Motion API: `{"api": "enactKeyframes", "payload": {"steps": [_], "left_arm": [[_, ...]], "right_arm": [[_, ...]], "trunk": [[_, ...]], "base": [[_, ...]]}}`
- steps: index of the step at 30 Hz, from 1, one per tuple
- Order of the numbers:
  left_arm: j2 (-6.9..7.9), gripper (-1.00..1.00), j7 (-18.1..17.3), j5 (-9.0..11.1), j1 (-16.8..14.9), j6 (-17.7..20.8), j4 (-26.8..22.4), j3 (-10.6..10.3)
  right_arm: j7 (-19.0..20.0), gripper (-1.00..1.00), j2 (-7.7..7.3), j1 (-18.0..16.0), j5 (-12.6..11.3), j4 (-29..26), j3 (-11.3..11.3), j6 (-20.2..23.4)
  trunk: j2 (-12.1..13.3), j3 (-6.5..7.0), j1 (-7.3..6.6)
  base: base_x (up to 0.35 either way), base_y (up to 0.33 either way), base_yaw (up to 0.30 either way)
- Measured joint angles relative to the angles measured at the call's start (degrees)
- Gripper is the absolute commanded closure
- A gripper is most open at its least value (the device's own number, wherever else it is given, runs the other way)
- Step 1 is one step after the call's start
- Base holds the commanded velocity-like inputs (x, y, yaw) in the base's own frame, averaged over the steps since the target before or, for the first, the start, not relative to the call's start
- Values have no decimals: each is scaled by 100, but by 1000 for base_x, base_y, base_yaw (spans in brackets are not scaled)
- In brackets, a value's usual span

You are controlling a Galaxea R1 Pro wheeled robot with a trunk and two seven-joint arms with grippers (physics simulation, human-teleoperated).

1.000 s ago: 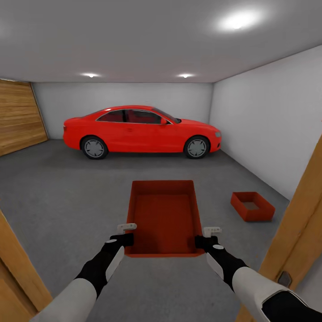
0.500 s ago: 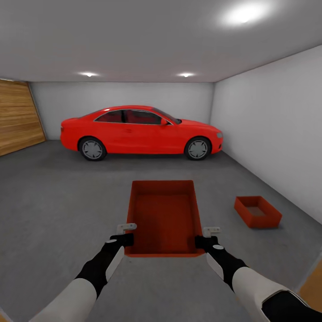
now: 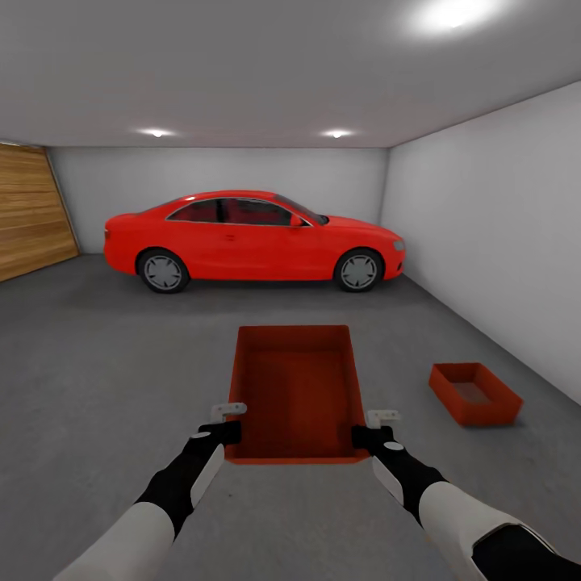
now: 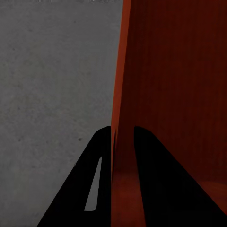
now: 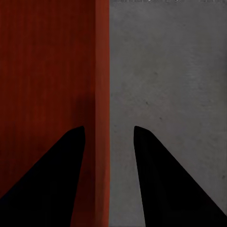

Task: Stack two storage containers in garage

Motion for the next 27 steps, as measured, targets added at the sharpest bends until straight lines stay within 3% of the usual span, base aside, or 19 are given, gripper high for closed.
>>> {"api": "enactKeyframes", "payload": {"steps": [27], "left_arm": [[0,100,0,2,0,0,1,0]], "right_arm": [[-2,100,-1,0,-9,-2,7,3]], "trunk": [[0,0,0]], "base": [[322,0,0]]}}
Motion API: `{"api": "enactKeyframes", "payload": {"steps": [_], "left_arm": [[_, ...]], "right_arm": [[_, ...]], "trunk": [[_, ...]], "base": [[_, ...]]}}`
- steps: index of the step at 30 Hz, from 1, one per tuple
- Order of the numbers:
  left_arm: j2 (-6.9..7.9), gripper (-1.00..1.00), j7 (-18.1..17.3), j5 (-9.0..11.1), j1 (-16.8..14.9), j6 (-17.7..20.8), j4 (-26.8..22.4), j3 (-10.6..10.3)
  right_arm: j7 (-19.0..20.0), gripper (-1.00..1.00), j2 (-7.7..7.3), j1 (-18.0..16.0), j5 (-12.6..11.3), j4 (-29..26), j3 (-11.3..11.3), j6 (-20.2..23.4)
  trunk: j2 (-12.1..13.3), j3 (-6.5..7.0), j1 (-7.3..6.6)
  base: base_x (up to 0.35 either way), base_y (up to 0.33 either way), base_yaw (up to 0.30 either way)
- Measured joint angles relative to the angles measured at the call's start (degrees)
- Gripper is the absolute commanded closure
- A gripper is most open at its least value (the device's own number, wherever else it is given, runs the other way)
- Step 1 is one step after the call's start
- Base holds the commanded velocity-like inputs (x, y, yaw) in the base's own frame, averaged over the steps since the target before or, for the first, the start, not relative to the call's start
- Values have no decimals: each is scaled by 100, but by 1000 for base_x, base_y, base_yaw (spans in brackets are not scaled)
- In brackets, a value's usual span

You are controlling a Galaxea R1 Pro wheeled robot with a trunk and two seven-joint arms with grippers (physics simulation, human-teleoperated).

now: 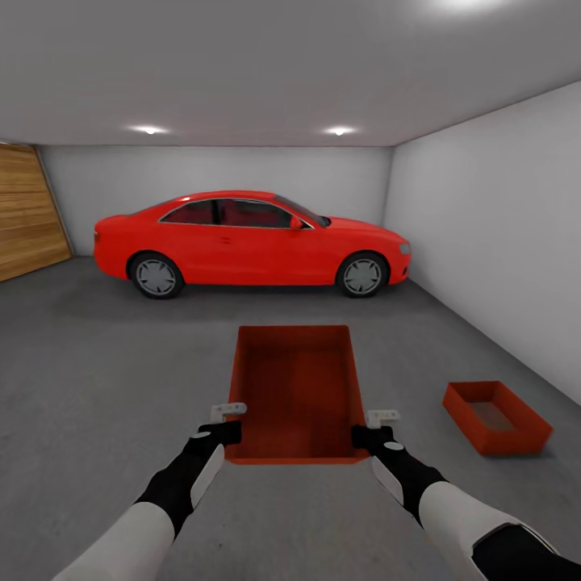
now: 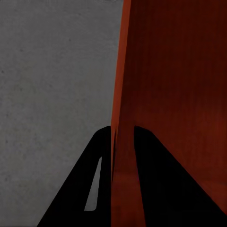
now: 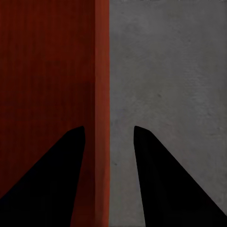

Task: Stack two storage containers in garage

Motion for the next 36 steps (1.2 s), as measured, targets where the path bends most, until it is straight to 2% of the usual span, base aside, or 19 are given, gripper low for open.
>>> {"api": "enactKeyframes", "payload": {"steps": [36], "left_arm": [[0,100,0,-2,0,0,0,0]], "right_arm": [[1,100,2,-1,2,5,-3,-4]], "trunk": [[0,0,0]], "base": [[322,0,0]]}}
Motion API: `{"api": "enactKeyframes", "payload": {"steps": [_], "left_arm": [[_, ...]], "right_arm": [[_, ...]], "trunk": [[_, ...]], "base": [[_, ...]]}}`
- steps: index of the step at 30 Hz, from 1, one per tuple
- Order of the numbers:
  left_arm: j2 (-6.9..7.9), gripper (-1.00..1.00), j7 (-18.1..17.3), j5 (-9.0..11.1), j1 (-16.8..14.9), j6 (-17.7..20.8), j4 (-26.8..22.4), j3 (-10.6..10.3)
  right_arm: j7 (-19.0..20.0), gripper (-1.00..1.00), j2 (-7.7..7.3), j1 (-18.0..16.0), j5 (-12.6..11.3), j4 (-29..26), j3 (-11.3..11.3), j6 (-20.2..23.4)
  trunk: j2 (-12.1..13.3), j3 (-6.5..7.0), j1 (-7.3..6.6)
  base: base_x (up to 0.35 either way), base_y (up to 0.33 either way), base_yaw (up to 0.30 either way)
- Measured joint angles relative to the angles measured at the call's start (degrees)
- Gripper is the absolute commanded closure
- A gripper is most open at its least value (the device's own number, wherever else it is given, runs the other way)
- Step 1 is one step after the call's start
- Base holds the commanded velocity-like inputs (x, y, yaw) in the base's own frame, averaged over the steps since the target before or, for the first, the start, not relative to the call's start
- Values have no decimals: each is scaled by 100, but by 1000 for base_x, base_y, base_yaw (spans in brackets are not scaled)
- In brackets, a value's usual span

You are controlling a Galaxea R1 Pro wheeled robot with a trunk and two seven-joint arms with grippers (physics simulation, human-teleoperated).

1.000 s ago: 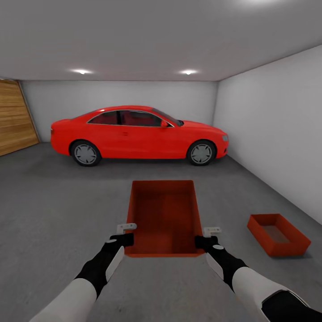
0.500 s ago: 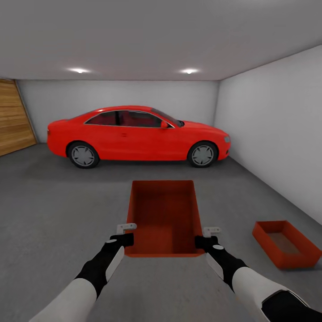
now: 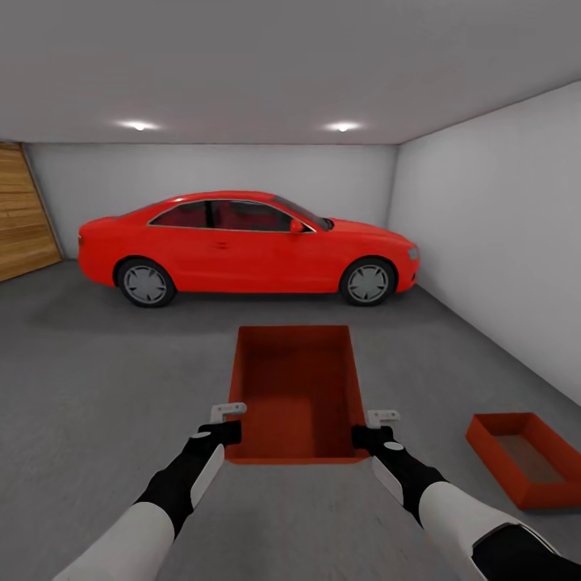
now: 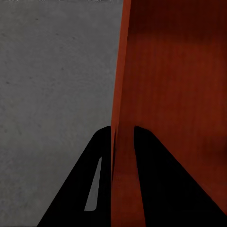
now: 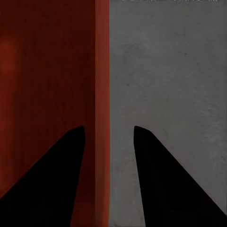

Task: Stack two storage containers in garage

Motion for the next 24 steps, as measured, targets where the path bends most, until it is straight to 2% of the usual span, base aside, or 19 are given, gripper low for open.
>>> {"api": "enactKeyframes", "payload": {"steps": [24], "left_arm": [[9,100,-1,12,0,-2,-9,-5]], "right_arm": [[-12,100,4,0,-4,-13,7,1]], "trunk": [[0,0,0]], "base": [[322,0,0]]}}
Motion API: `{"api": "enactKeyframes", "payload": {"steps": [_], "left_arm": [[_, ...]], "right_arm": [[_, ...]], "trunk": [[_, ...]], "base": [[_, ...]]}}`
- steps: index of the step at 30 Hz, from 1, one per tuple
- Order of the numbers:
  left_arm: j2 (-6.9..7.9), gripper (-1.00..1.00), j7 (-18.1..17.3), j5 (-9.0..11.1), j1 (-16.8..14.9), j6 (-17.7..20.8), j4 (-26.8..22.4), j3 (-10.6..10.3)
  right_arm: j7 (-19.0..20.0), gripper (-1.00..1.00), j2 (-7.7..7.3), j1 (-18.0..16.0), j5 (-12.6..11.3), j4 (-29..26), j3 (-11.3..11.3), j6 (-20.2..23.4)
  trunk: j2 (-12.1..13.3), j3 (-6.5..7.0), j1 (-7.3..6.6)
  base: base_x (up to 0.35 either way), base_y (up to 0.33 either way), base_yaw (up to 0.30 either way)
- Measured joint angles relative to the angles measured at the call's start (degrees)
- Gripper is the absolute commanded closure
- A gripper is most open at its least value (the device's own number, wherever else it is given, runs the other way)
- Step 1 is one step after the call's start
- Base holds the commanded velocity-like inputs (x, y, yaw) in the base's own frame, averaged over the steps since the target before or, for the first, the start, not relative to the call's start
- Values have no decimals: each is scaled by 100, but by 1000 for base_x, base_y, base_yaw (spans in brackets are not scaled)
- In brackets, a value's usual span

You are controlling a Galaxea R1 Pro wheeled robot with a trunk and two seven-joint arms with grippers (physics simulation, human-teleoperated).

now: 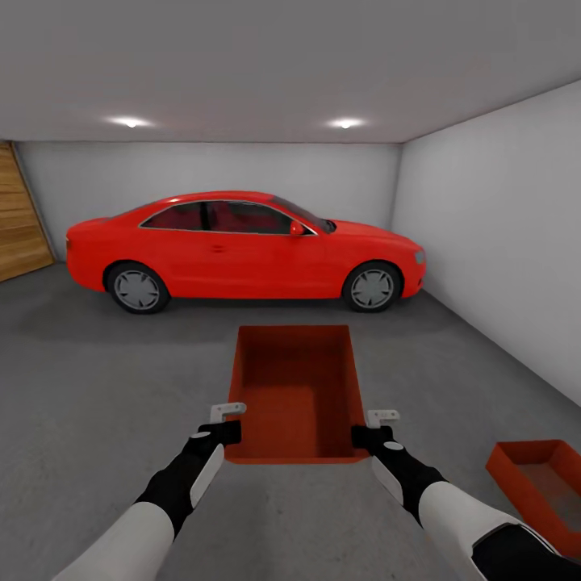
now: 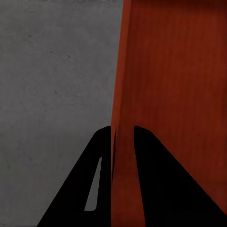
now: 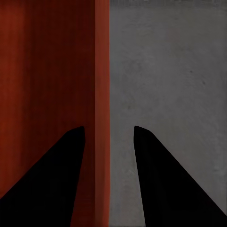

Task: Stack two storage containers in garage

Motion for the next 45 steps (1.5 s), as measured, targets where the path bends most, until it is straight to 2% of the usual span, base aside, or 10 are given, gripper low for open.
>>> {"api": "enactKeyframes", "payload": {"steps": [45], "left_arm": [[0,100,0,-1,0,-1,0,0]], "right_arm": [[0,100,1,0,-1,3,0,-4]], "trunk": [[0,0,0]], "base": [[314,0,0]]}}
